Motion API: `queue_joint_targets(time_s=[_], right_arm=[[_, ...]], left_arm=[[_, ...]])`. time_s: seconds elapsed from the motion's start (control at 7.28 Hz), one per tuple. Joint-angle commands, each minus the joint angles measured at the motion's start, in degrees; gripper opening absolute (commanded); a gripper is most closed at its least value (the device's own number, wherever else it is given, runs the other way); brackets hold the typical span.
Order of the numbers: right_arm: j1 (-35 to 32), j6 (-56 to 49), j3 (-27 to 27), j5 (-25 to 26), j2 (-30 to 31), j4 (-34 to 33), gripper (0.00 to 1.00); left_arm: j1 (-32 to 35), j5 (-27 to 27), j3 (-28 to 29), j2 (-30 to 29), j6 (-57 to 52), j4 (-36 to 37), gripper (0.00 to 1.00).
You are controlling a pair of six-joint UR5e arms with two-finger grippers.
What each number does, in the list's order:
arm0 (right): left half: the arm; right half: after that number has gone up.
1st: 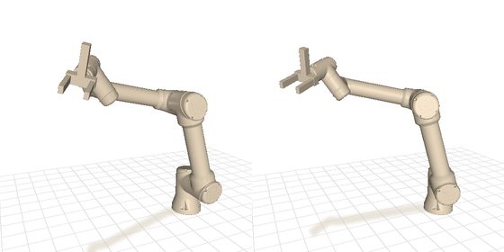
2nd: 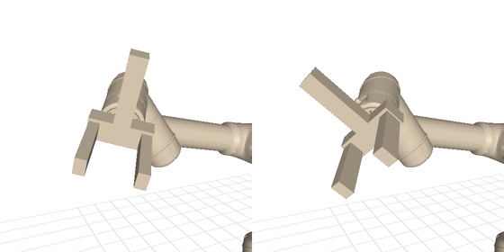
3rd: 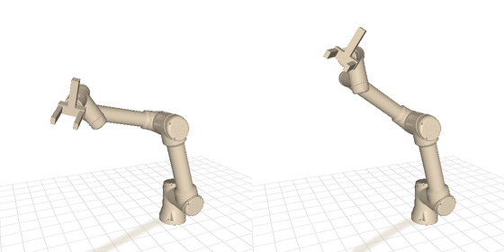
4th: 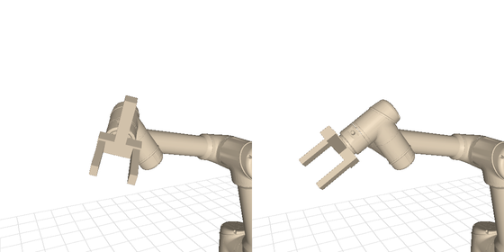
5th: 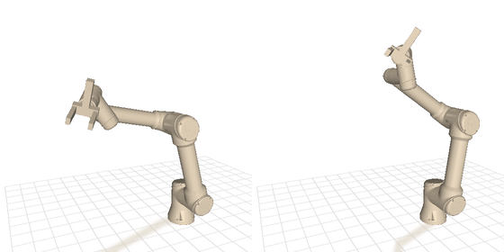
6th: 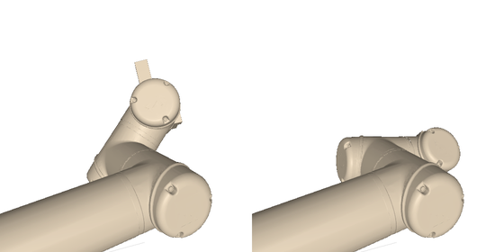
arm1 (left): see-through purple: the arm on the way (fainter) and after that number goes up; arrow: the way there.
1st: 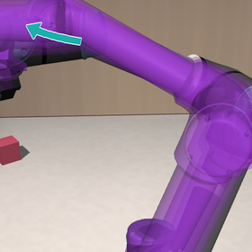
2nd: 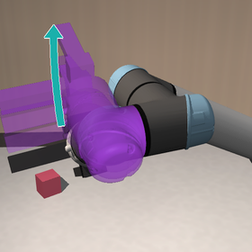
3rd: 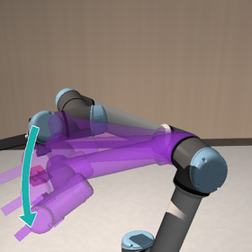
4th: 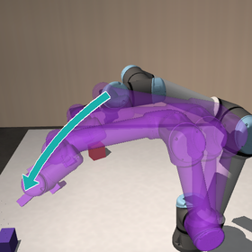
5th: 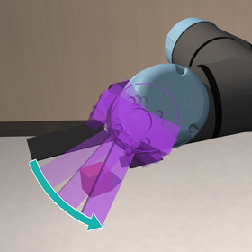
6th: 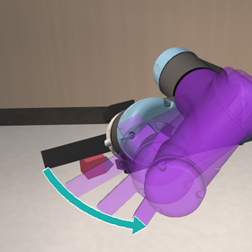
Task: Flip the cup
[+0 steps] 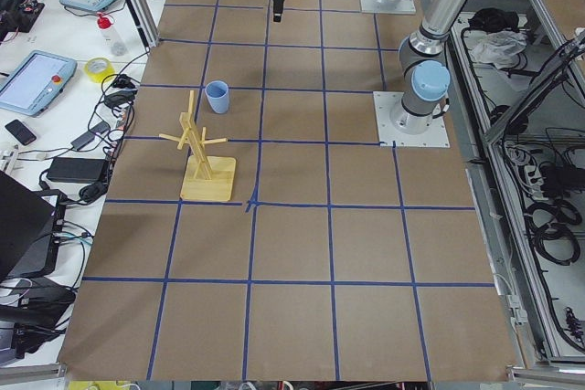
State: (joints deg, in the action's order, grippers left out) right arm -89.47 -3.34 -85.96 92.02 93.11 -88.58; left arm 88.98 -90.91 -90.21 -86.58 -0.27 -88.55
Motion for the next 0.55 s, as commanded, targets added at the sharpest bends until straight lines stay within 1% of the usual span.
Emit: queue_joint_targets(time_s=[0.0, 0.41], right_arm=[[0.0, 0.0, 0.0, 0.0, -0.03, -0.01, 1.0], [0.0, 0.0, 0.0, 0.0, -0.03, -0.01, 1.0]], left_arm=[[0.05, 0.12, -0.14, 0.01, 0.0, -0.04, 1.0], [0.05, 0.12, -0.32, 0.01, -0.17, -0.57, 1.0]])
